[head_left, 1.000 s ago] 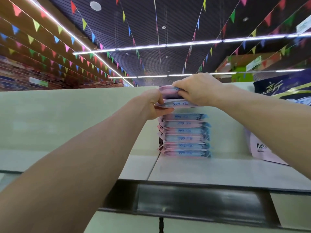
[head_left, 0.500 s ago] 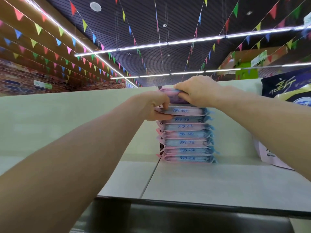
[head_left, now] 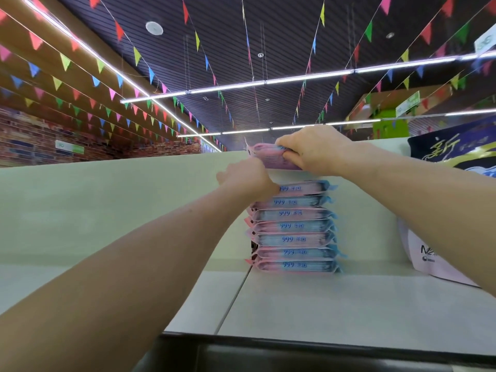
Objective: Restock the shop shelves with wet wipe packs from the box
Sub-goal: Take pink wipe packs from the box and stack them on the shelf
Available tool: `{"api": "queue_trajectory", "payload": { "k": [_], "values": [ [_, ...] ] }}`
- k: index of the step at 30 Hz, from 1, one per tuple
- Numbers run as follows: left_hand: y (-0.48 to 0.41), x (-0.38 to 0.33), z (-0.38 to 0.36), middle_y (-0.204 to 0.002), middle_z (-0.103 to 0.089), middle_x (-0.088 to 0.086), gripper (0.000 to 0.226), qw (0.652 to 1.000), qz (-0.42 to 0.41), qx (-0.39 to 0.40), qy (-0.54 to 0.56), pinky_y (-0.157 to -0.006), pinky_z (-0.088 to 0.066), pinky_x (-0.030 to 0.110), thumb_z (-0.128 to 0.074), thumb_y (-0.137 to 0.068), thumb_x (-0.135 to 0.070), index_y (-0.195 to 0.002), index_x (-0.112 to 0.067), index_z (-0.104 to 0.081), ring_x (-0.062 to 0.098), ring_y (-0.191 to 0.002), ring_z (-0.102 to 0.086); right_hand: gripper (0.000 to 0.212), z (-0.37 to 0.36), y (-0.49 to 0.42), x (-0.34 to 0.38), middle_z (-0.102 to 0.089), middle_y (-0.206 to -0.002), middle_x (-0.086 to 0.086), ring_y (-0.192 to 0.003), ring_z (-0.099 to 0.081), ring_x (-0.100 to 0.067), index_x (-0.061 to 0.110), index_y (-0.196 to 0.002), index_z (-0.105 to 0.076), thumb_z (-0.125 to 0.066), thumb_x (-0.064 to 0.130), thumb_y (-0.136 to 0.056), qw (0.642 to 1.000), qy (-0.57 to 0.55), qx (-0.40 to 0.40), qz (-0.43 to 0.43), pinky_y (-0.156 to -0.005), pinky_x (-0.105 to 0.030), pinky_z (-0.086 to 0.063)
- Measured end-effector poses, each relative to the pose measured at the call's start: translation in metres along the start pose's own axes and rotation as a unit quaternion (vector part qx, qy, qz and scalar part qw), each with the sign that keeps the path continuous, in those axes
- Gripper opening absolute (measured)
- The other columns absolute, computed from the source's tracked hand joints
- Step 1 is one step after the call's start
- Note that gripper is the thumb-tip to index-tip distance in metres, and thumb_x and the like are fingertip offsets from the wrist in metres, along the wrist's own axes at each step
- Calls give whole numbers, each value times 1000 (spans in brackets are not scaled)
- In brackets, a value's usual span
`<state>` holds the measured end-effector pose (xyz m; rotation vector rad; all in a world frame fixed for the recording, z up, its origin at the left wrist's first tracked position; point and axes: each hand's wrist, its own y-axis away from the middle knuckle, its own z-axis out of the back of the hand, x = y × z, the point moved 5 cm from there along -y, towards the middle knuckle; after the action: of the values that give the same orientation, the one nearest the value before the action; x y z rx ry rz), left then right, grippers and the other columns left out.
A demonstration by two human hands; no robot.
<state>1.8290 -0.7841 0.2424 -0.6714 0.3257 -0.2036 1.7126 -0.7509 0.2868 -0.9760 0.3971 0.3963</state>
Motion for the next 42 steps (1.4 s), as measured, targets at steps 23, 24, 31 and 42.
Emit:
{"api": "queue_trajectory", "payload": {
  "k": [23, 24, 31, 42],
  "values": [
    [-1, 4, 36, -114, -58, 3, 34, 984, -128, -119, 23, -88, -48, 40, -68, -85, -36, -114, -21, -59, 22, -109, -51, 31, -18, 3, 18, -64, -112, -7, -100, -59, -30, 24, -123, -57, -40, 34, -100, 998, 12, 54, -10, -80, -38, -46],
    [-3, 4, 29, -122, -59, 4, 40, 988, -135, -73, 25, -93, -48, 44, -66, -88, -38, -125, -23, -59, 25, -113, -51, 30, -21, 1, 19, -65, -110, -6, -98, -59, -28, 25, -121, -59, -42, 36, -99, 998, -4, 63, -14, -81, -38, -48],
    [-5, 5, 15, -118, -67, 1, 32, 989, -130, 60, 25, -90, -51, 33, -54, -96, -29, -125, -23, -64, 20, -102, -61, 38, -12, 22, -19, -59, -127, 1, -110, -57, -19, 24, -130, -55, -54, 38, -95, 956, -199, 184, -115, -84, -27, -45],
    [-2, 6, 8, -122, -59, -2, 36, 979, -99, 143, 110, -92, -42, 34, -47, -98, -40, -130, -28, -59, 19, -109, -54, 31, -26, 36, -22, -59, -119, -6, -93, -64, -23, 21, -120, -53, -57, 37, -93, 926, -244, 208, -198, -67, -31, -58]
  ]
}}
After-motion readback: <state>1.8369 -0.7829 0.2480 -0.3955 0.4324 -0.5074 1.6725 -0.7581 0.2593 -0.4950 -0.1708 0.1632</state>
